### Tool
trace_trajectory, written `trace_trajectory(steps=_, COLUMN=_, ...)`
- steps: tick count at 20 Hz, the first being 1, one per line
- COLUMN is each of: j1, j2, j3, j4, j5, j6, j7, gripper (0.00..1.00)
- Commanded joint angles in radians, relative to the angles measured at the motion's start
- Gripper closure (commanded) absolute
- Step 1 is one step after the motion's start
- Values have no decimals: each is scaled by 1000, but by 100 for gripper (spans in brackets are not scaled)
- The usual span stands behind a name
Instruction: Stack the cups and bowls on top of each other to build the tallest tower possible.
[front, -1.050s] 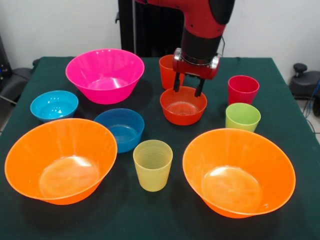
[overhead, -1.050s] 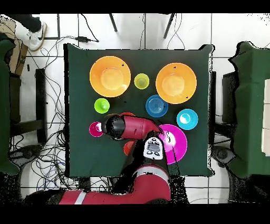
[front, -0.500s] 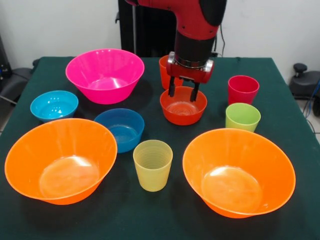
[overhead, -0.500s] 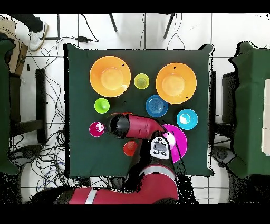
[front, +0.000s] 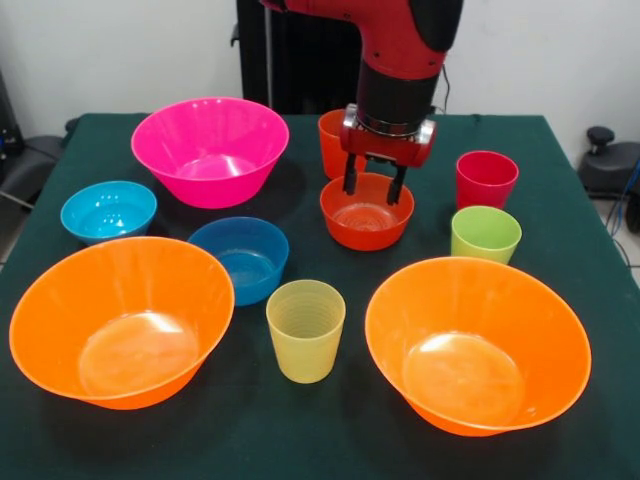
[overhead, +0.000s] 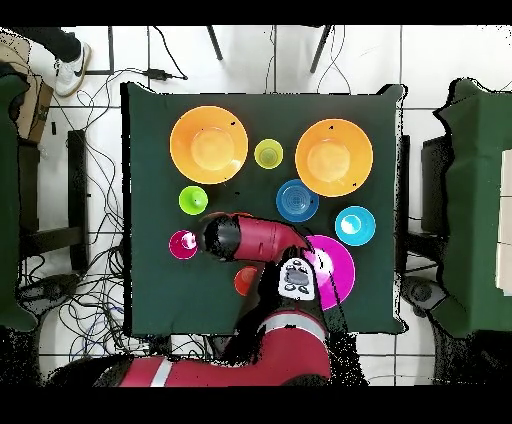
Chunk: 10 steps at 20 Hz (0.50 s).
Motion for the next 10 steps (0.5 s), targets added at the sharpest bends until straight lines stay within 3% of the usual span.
trace_trajectory(steps=1, j1=53, j2=40, j3=41, j4=-87, j5=85, j6=-21, j7=228, gripper=0)
trace_trajectory(steps=4, j1=78, j2=47, j3=15, j4=-79, j5=128, j6=-39, j7=281, gripper=0)
trace_trajectory(steps=10, j1=89, j2=61, j3=20, j4=-85, j5=161, j6=-44, j7=283, gripper=0)
